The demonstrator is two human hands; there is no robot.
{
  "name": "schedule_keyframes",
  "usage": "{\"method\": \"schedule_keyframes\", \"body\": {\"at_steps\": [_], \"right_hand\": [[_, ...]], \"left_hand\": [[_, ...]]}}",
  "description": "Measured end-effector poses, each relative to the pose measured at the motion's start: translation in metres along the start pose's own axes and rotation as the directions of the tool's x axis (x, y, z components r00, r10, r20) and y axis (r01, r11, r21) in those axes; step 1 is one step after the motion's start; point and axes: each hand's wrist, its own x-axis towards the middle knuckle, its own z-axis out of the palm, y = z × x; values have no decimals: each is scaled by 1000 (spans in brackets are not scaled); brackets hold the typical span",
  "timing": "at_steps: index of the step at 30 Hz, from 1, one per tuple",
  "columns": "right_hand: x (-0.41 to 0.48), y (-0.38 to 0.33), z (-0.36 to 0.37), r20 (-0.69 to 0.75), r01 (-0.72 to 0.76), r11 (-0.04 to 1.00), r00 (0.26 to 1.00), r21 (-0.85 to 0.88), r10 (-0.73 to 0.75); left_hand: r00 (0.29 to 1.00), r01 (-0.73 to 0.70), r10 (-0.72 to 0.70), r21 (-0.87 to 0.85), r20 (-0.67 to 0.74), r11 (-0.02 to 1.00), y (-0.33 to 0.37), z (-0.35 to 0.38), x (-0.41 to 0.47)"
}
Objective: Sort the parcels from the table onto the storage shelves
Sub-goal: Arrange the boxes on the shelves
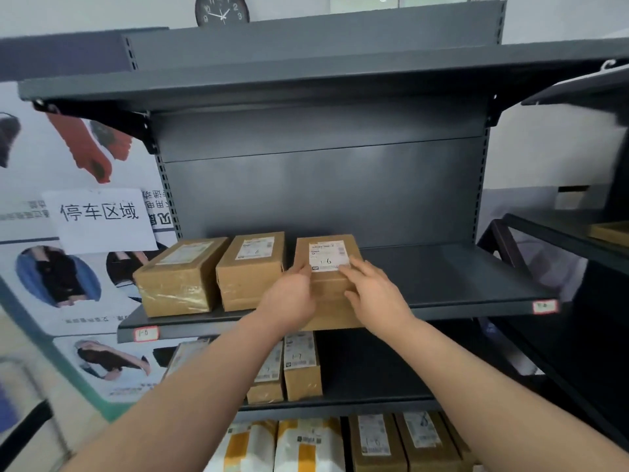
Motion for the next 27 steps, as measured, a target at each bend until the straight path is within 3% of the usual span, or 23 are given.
{"method": "schedule_keyframes", "body": {"at_steps": [2, 7, 20, 24, 27], "right_hand": [[12, 8, 5, -7, 53, 996, 999, -69, -54], [47, 21, 13, 29, 96, 985, 995, -144, -92], [69, 26, 32, -11, 69, 994, 997, -82, -70], [66, 26, 23, 80, 67, 993, 995, -98, -59], [51, 28, 16, 71, 26, 990, 997, -136, -17]], "left_hand": [[999, -9, 15, 148, -38, 989, -6, 9, 12], [997, 44, -27, 246, -72, 968, -15, 17, 44], [993, 103, -77, 337, -90, 936, -16, 19, 67], [997, 62, -76, 366, 23, 928, -14, 13, 63], [1000, -6, 12, 314, -19, 950, -10, 11, 52]]}}
